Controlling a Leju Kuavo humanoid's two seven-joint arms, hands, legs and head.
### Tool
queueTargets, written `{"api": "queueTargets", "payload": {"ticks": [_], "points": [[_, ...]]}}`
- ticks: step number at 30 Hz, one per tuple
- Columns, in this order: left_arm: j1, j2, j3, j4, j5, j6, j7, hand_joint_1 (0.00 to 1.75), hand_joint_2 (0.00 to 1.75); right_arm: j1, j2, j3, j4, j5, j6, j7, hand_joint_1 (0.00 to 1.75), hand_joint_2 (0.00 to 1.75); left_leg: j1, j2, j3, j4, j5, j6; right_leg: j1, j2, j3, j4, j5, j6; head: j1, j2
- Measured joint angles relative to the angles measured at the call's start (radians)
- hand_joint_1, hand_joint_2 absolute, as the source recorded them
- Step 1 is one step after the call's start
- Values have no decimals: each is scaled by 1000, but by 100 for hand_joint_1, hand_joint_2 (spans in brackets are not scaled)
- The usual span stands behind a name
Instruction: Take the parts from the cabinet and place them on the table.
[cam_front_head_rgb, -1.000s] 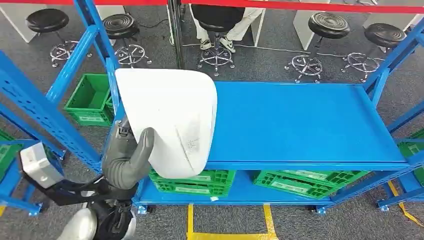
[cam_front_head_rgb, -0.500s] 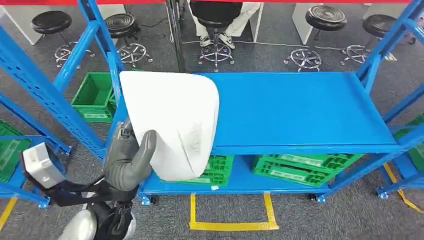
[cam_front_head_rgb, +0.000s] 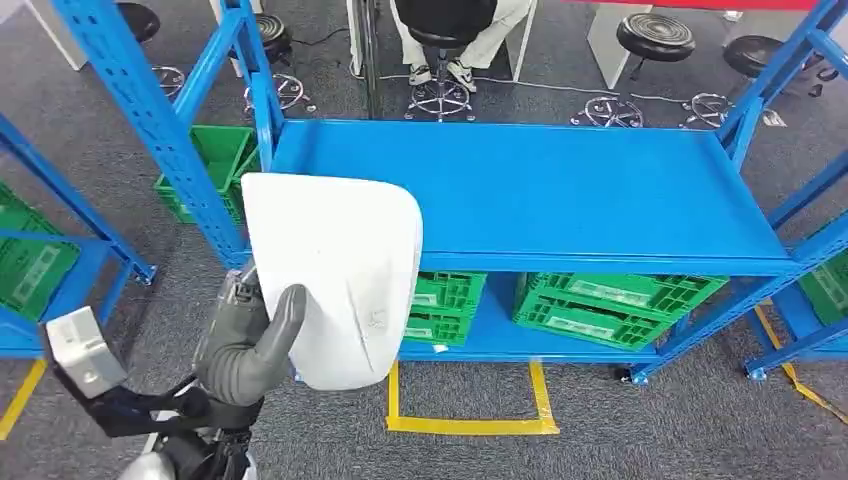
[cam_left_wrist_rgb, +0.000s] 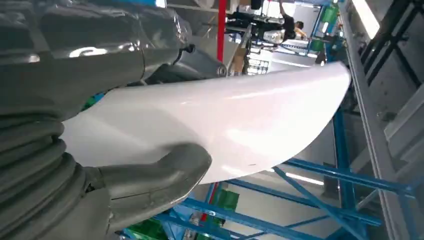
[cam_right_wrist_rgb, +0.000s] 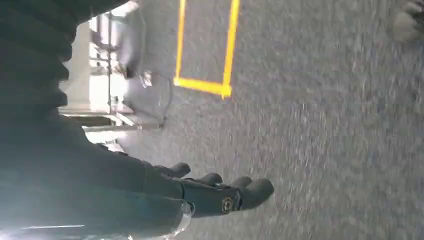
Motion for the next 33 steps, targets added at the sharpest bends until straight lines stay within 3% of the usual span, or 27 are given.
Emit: {"api": "queueTargets", "payload": {"ticks": [1,2,3,4,6,7,8,9,10,12,13,14,16,17,18,19,21,22,23,24,26,28,29,30,31,32,33], "points": [[6,1,0,-6,-4,3,-1,175,175,-1,0,9,-1,0,-29,-23,0,175,-3,0,-15,1,13,2,0,0,-10,75,-59,2,2,0],[10,2,0,-10,-8,5,-1,175,175,-2,-1,19,-1,0,-56,-43,0,175,-6,0,-32,2,26,4,1,0,-15,140,-90,1,3,0],[15,4,0,-13,-11,6,-1,175,175,-3,-1,27,-1,0,-77,-59,0,175,-9,0,-47,2,38,5,1,0,-11,182,-88,-1,5,0],[19,6,0,-16,-12,5,-1,175,175,-3,-1,40,-1,-2,-78,-68,0,175,-13,0,-63,3,49,5,2,1,8,187,-58,-5,6,0],[20,8,0,-20,-12,2,-1,175,175,-4,-2,50,-1,-13,-44,-70,0,175,-21,0,-88,3,71,4,9,1,101,85,19,-24,10,0],[19,9,0,-22,-10,-3,-3,175,175,-5,-2,54,-1,-26,-28,-73,0,175,-23,0,-95,3,81,3,17,3,170,-13,29,-40,11,0],[19,10,0,-23,-4,-8,-5,175,175,-7,-8,58,-1,-37,-16,-79,0,175,-26,1,-98,4,87,-1,28,3,235,-107,7,-53,11,0],[18,10,0,-24,-1,-11,-5,175,175,-9,-7,59,-1,-45,-8,-83,0,175,-28,4,-101,5,96,-5,26,2,269,-175,-8,-57,12,0],[15,10,0,-25,-1,-15,-9,175,175,-12,-6,61,0,-54,3,-86,0,175,-25,8,-107,4,108,-11,30,4,264,-180,-11,-53,10,0],[14,10,0,-25,7,-18,-14,175,175,-12,-5,63,0,-71,33,-99,0,175,-25,12,-114,0,128,-23,31,5,253,-185,1,-58,13,0],[14,11,0,-24,9,-19,-19,175,175,-10,-5,63,1,-76,49,-102,0,175,-23,10,-122,10,108,-28,22,-3,244,-193,18,-62,12,0],[14,11,0,-24,10,-22,-21,175,175,-10,-6,63,0,-78,59,-104,0,175,-23,2,-137,34,56,-33,23,-4,229,-192,29,-70,10,0],[15,11,0,-24,19,-28,-29,175,175,-10,-8,63,0,-84,75,-106,0,175,-16,0,-171,161,-70,-41,24,-5,198,-190,50,-74,2,0],[15,11,0,-24,22,-29,-34,175,175,-10,-8,63,0,-86,80,-107,0,175,-14,1,-189,242,-107,-45,26,-5,180,-189,63,-74,1,0],[16,11,0,-23,24,-29,-37,175,175,-10,-8,63,0,-89,85,-107,0,175,-13,1,-195,294,-104,-48,26,-5,163,-187,74,-72,-1,0],[16,11,0,-21,26,-30,-38,175,175,-9,-8,63,0,-92,88,-107,0,175,-11,1,-187,313,-70,-50,26,-6,145,-183,84,-70,-2,0],[16,11,-1,-18,27,-30,-42,175,175,-8,-8,63,0,-95,90,-107,0,175,-7,2,-128,263,28,-51,26,-7,110,-169,99,-64,-3,0],[16,11,-1,-16,27,-30,-44,175,175,-9,-8,63,0,-95,91,-107,0,175,-6,3,-68,189,41,-50,24,-7,95,-158,104,-60,-3,0],[15,11,0,-16,27,-30,-46,175,175,-10,-9,63,0,-95,91,-107,0,175,-5,3,10,90,7,-49,26,-6,85,-144,106,-55,-7,0],[14,11,0,-16,27,-31,-47,175,175,-10,-9,63,0,-95,91,-107,0,175,-8,2,59,13,-24,-43,29,-5,76,-130,106,-53,-15,0],[12,12,-1,-16,27,-31,-50,175,175,-11,-10,63,0,-95,91,-107,0,175,-9,1,59,-15,-54,-27,29,-5,62,-119,117,-40,-15,0],[15,12,-1,-16,28,-32,-53,175,175,-9,-11,63,0,-94,88,-101,0,175,-11,0,49,-16,-52,-9,27,-5,53,-121,119,-32,-13,0],[17,12,-1,-16,29,-32,-54,175,175,-8,-13,63,0,-92,85,-100,0,175,-10,-2,49,-16,-56,-19,27,-7,54,-123,90,-46,-8,0],[18,12,-2,-16,29,-32,-53,175,175,-7,-12,63,0,-86,79,-100,0,175,-12,-1,48,-16,-51,-8,27,-5,55,-122,75,-48,-5,0],[18,12,-2,-16,29,-32,-54,175,175,-7,-11,63,0,-82,74,-100,0,175,-12,-1,48,-16,-46,-9,27,-5,55,-123,76,-49,-3,0],[18,12,-2,-16,29,-32,-54,175,175,-6,-11,63,0,-81,69,-101,0,175,-14,-1,48,-16,-43,-5,27,-5,56,-125,85,-59,-3,0],[19,12,-2,-16,29,-32,-55,175,175,-5,-13,63,0,-81,64,-107,0,175,-17,0,48,-16,-42,-2,26,-3,56,-127,115,-78,-2,0]]}}
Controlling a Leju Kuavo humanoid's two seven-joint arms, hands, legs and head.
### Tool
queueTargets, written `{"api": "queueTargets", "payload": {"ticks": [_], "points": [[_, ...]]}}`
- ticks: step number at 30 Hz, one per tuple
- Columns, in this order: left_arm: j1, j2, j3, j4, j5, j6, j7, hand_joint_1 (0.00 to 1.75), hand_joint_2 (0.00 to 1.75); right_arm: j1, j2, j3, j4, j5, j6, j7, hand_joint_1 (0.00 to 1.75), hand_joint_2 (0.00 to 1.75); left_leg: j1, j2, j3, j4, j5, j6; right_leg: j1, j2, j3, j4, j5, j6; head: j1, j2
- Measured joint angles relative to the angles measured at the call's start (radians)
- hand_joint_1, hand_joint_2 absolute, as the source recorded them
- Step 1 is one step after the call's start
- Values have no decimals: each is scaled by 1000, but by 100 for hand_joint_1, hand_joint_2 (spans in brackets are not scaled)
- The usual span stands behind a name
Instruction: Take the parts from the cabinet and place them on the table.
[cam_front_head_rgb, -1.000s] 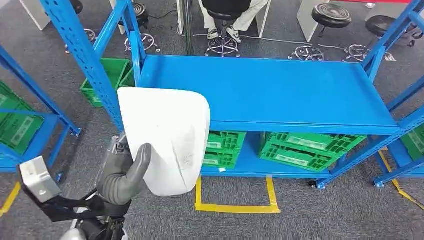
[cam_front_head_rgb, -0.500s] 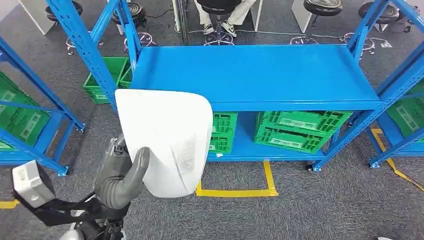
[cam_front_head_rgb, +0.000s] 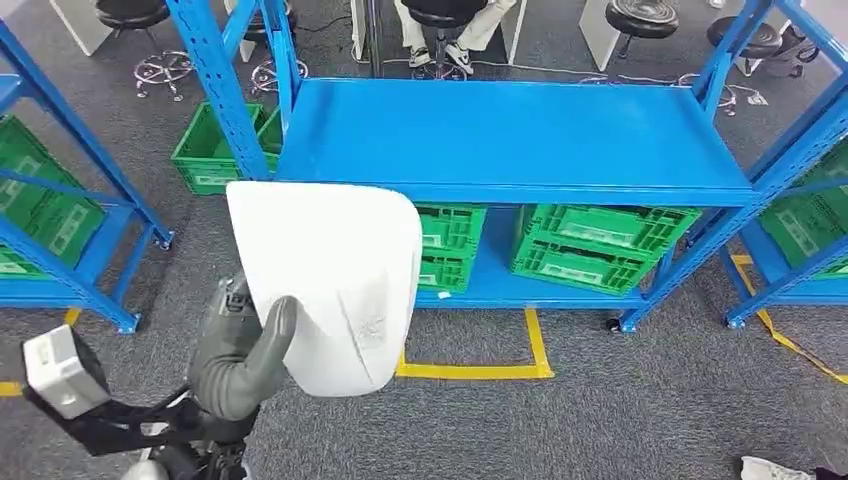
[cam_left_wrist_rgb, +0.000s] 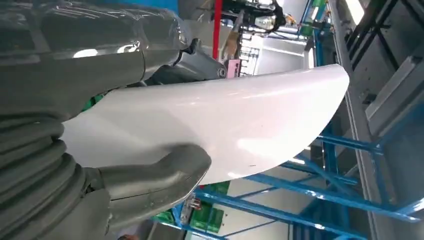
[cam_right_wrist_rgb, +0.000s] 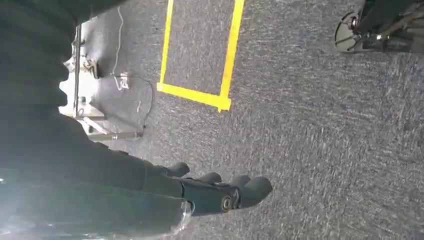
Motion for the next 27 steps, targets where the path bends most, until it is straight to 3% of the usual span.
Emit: {"api": "queueTargets", "payload": {"ticks": [1,2,3,4,11,16,22,23,25,27], "points": [[1,0,0,0,-2,3,-1,175,175,2,-2,0,0,0,-8,-15,0,175,-2,0,1,1,1,2,0,0,-1,-1,34,-9,0,0],[3,0,0,0,-3,3,-2,175,175,2,-2,0,0,0,-18,-35,0,175,-3,0,0,1,3,3,-2,1,0,-3,23,0,0,0],[6,0,0,0,-3,3,-2,175,175,2,-2,0,0,0,-24,-50,0,175,-3,0,0,2,3,3,-4,0,0,-3,31,15,4,0],[7,0,0,0,-4,3,-2,175,175,2,-2,0,0,0,-29,-58,0,175,-4,0,0,2,3,4,-5,0,1,-5,28,21,4,0],[9,1,1,0,-6,3,-3,175,175,2,-2,0,0,0,-29,-77,0,175,-5,0,0,2,-3,3,-7,0,1,-5,19,41,5,0],[9,1,1,0,-6,3,-3,175,175,1,-2,0,1,0,-26,-77,0,175,-4,2,1,0,-7,-1,-7,0,1,-4,14,47,4,0],[15,1,1,0,-9,3,-7,175,175,1,-2,0,0,13,-19,-74,0,175,-3,4,2,-2,-8,-1,-7,0,1,-4,12,48,4,0],[18,1,1,0,-9,3,-10,175,175,2,-3,0,0,18,-19,-71,0,175,-6,4,2,1,-9,1,-8,0,2,-8,16,51,4,0],[22,1,1,-1,-10,3,-13,175,175,0,-3,0,1,25,-19,-68,0,175,-5,3,5,-15,1,16,-9,-3,6,-17,23,64,1,0],[24,0,2,-1,-11,3,-19,175,175,0,-8,0,0,30,-21,-66,0,175,2,6,22,-35,14,25,-10,3,-14,25,-17,70,3,0]]}}
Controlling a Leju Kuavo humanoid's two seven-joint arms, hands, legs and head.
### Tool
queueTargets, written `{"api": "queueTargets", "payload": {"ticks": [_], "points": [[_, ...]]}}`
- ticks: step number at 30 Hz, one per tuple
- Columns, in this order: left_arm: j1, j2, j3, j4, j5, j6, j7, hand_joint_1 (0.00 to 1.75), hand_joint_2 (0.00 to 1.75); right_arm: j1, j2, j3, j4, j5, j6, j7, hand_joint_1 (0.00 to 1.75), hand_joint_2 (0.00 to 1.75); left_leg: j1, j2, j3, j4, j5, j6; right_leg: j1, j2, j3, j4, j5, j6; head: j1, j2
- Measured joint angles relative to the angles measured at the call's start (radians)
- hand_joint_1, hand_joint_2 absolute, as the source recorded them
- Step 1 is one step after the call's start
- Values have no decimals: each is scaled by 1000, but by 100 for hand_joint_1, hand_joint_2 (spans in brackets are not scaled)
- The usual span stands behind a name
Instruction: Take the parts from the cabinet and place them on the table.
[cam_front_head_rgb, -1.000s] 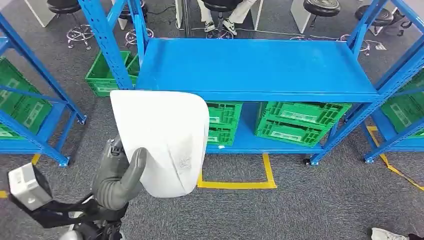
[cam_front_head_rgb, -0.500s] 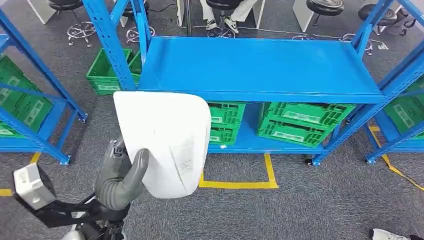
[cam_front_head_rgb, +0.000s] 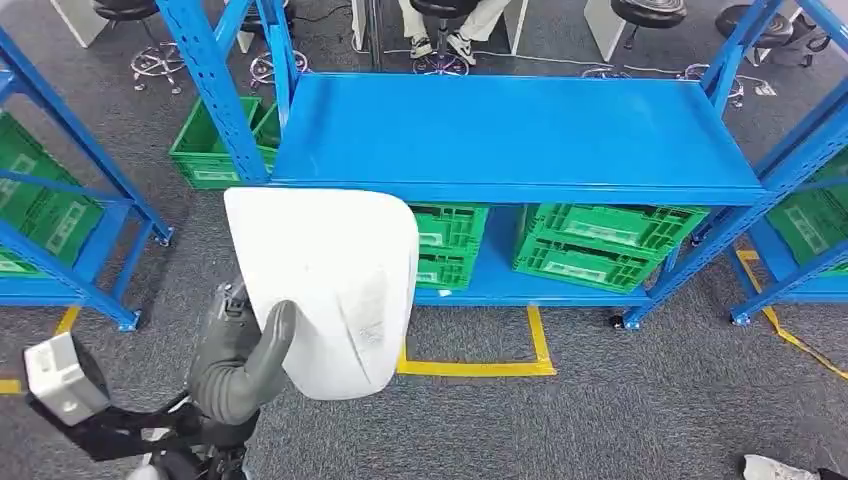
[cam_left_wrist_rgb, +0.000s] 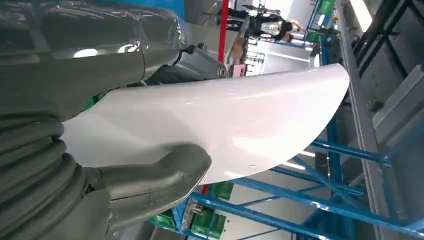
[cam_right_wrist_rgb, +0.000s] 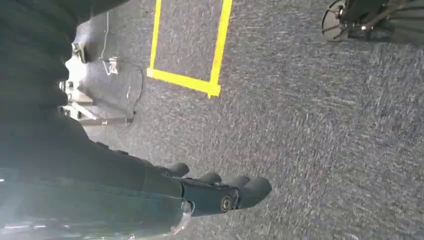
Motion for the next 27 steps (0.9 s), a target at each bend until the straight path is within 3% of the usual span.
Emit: {"api": "queueTargets", "payload": {"ticks": [3,4,5,6,8,9,10,12,14,15,16,18,19,20,21,23,24,25,27], "points": [[10,0,0,1,0,0,-2,175,175,2,-2,0,1,6,-2,3,0,175,-1,0,3,0,-3,1,-7,1,-103,232,-100,6,5,0],[13,0,0,1,0,0,-2,175,175,3,-3,0,1,6,-2,4,0,175,-1,-3,5,1,-5,-1,-9,1,-124,273,-104,8,5,0],[15,0,0,1,0,0,-2,175,175,4,-4,0,1,6,-2,4,0,175,0,-7,10,1,-9,-6,-11,1,-118,260,-82,8,5,0],[15,0,0,1,0,0,-2,175,175,3,-5,0,0,7,-3,4,0,175,2,-12,17,1,-14,-11,-14,1,-91,203,-40,8,6,0],[15,0,0,1,0,0,-3,175,175,3,-8,0,0,9,-6,4,0,175,6,-20,39,2,-31,-24,-20,9,-5,24,53,8,7,0],[17,0,0,1,0,0,-4,175,175,3,-9,0,1,11,-8,4,0,175,3,-22,33,1,-38,-31,-18,25,14,14,25,7,7,0],[16,0,0,1,1,0,-6,175,175,3,-9,0,1,12,-10,4,0,175,4,-29,31,11,-44,-41,-18,24,23,-11,16,-1,7,0],[21,1,1,1,1,1,-11,175,175,2,-10,0,1,19,-14,4,0,175,7,-32,27,5,-43,-48,-11,20,20,-7,1,-17,5,0],[22,1,2,-1,1,1,-16,175,175,2,-11,0,1,25,-21,-1,0,175,10,-33,34,9,-61,-61,-18,11,29,-16,-3,-28,5,0],[23,1,3,-2,0,1,-19,175,175,0,-14,0,1,30,-27,-5,0,175,9,-14,21,40,-77,-66,-18,9,35,-17,-7,-34,0,0],[23,1,4,-2,0,1,-21,175,175,-2,-14,0,1,31,-29,-8,0,175,9,-6,-19,112,-111,-69,-18,6,37,-17,-10,-38,-6,0],[29,1,7,-2,0,1,-21,175,175,-4,-18,0,1,33,-33,-11,0,175,12,-4,-131,292,-174,-75,-16,-2,39,-17,-14,-45,-12,0],[32,2,7,-2,1,0,-23,175,175,-3,-20,0,1,32,-37,-13,0,175,13,-3,-175,346,-175,-76,-15,-5,40,-17,-17,-45,-13,0],[34,2,7,-2,2,-1,-23,175,175,-3,-23,0,1,30,-41,-14,0,175,13,-3,-192,347,-149,-75,-15,-7,44,-16,-20,-44,-13,0],[34,2,7,-1,2,-2,-23,175,175,-2,-24,0,1,30,-43,-15,0,175,13,-1,-187,309,-102,-74,-15,-8,49,-16,-23,-42,-13,0],[34,2,8,0,2,-3,-26,175,175,-5,-29,0,1,30,-45,-15,0,175,12,15,-126,139,25,-65,-15,-9,64,-15,-32,-35,-17,0],[34,2,8,1,2,-3,-27,175,175,-4,-31,0,1,30,-45,-15,0,175,9,36,-106,93,36,-61,-14,-9,67,-15,-35,-31,-19,0],[33,1,8,1,1,-3,-30,175,175,-6,-35,0,1,32,-46,-15,0,175,3,40,-102,75,32,-58,-8,-8,68,-9,-38,-24,-21,0],[34,0,9,1,-3,1,-39,175,175,-4,-43,0,1,42,-47,-15,0,175,2,28,-106,73,26,-47,-9,-21,66,-14,-35,-13,-18,0]]}}
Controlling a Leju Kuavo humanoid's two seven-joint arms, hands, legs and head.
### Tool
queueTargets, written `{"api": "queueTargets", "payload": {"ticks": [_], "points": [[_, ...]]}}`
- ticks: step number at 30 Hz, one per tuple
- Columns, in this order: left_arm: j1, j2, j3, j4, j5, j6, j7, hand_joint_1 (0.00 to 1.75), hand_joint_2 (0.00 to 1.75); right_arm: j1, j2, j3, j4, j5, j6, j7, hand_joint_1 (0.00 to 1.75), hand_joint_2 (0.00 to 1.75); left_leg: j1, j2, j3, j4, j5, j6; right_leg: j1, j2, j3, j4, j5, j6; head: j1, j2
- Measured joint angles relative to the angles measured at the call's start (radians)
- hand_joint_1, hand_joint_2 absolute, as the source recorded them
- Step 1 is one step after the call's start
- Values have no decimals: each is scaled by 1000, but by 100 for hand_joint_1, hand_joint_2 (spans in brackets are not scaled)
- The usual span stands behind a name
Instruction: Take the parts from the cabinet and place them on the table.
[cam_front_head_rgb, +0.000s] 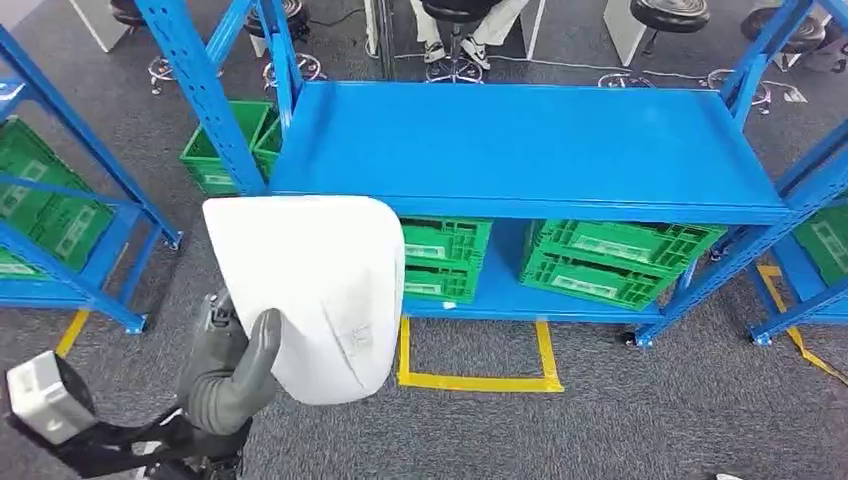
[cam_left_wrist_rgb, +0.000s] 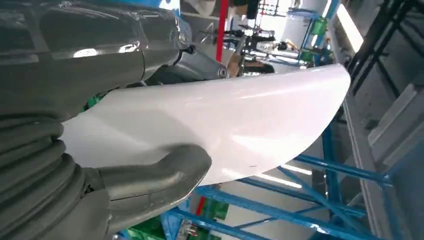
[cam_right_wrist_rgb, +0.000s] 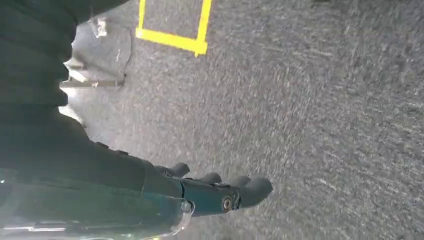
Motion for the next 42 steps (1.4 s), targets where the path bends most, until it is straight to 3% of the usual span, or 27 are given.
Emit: {"api": "queueTargets", "payload": {"ticks": [2,3,6,7,8,9,11,12,13,17,18,19,22,23,24,26,27,28,29,32,33,34,36,37,38,40,42], "points": [[1,-1,6,0,-1,2,-7,175,175,-1,-9,0,0,6,0,0,0,175,5,-13,2,-10,9,15,-2,-8,2,-2,-5,11,0,0],[1,-3,9,0,-1,2,-8,175,175,-2,-11,0,0,7,0,0,0,175,6,-17,3,-10,11,20,-3,4,-4,18,-26,16,3,0],[5,-4,15,0,1,2,-16,175,175,0,-17,0,0,9,-1,-3,0,175,3,-31,2,-10,11,29,-3,18,-100,234,-134,22,13,0],[9,-4,16,1,1,3,-18,175,175,1,-20,0,0,9,-1,-3,0,175,0,-36,3,-10,11,30,-3,20,-130,296,-150,22,14,0],[13,-4,16,2,0,5,-20,175,175,2,-21,0,0,9,0,-3,0,175,-2,-43,4,-10,10,31,-2,21,-139,310,-141,20,15,0],[16,-4,16,3,0,10,-23,175,175,2,-23,0,0,9,1,-3,0,175,-4,-50,7,-10,9,32,-2,22,-125,275,-107,16,16,0],[18,-4,19,2,0,13,-27,175,175,1,-23,2,0,9,2,-3,0,175,-9,-63,16,-10,6,31,1,30,-53,115,-10,0,18,0],[19,-4,22,2,0,13,-30,175,175,1,-24,3,1,9,2,-3,0,175,-7,-66,17,-10,4,31,4,51,-18,32,20,-12,20,0],[20,-5,24,2,0,13,-32,175,175,0,-26,4,2,9,2,-1,0,175,-12,-72,11,-9,3,28,4,62,-7,22,7,-19,15,0],[30,-4,35,2,0,16,-38,175,175,-6,-28,5,1,9,2,1,0,175,-8,-85,3,-11,7,7,4,48,-1,-10,5,-27,22,0],[33,-4,39,0,0,16,-39,175,175,-11,-26,5,1,9,2,1,0,175,-7,-63,3,-1,-8,5,0,39,7,-23,11,-28,24,0],[31,-4,41,0,0,16,-40,175,175,-13,-26,6,1,9,2,1,0,175,-5,-36,-15,36,-35,-4,-1,37,11,-29,13,-33,17,0],[37,-4,42,0,1,18,-41,175,175,-12,-25,10,1,9,3,1,0,175,10,-31,-131,254,-128,-26,-1,17,12,-27,11,-34,10,0],[38,-4,42,1,1,18,-41,175,175,-11,-25,10,2,9,3,1,0,175,14,-30,-152,284,-125,-32,-1,11,12,-26,10,-33,10,0],[39,-4,42,2,1,19,-42,175,175,-12,-24,11,2,9,3,1,0,175,17,-28,-148,263,-96,-35,-2,5,13,-25,7,-31,10,0],[39,-4,42,2,1,19,-42,175,175,-12,-22,11,2,9,3,1,0,175,21,-15,-79,118,-3,-39,-8,-2,14,-15,-1,-21,10,0],[39,-4,43,2,1,19,-42,175,175,-12,-22,11,2,9,3,1,0,175,22,5,-36,36,33,-41,-10,-5,16,-8,-6,-13,9,0],[38,-4,43,2,1,19,-42,175,175,-12,-23,11,1,9,2,1,0,175,11,25,-25,14,11,-38,-4,-6,13,-2,-12,-4,4,0],[40,-4,43,2,1,19,-43,175,175,-13,-23,12,1,9,2,1,0,175,13,16,-27,12,17,-20,-4,-7,12,1,-13,2,3,0],[41,-3,47,2,1,19,-44,175,175,-13,-20,12,3,9,2,1,0,175,7,1,-31,10,20,3,-9,-17,18,-7,-10,17,8,0],[41,-4,48,1,1,19,-45,175,175,-13,-19,12,3,9,2,1,0,175,13,-4,-28,5,25,10,-12,-11,14,0,-22,23,8,0],[41,-4,48,1,1,19,-45,175,175,-12,-19,12,3,9,2,1,0,175,13,-10,-28,5,25,14,-12,4,3,33,-50,25,10,0],[41,-6,48,2,1,19,-45,175,175,-10,-19,13,4,9,2,1,0,175,10,-21,-30,6,25,22,-11,18,-63,191,-137,25,16,0],[42,-6,48,2,1,19,-45,175,175,-8,-19,14,4,9,2,1,0,175,8,-30,-31,6,26,23,-9,19,-99,269,-167,25,17,0],[43,-6,48,2,1,19,-45,175,175,-7,-18,16,5,9,2,1,0,175,6,-38,-31,6,26,24,-9,20,-119,310,-173,23,19,0],[43,-6,48,2,1,19,-45,175,175,-6,-17,19,6,9,3,1,0,175,0,-57,-29,6,27,25,-7,22,-96,254,-115,12,19,0],[43,-6,48,2,0,19,-44,175,175,-7,-16,20,6,9,3,1,0,175,-4,-79,-23,6,27,24,-1,45,-14,76,-17,-9,21,0]]}}
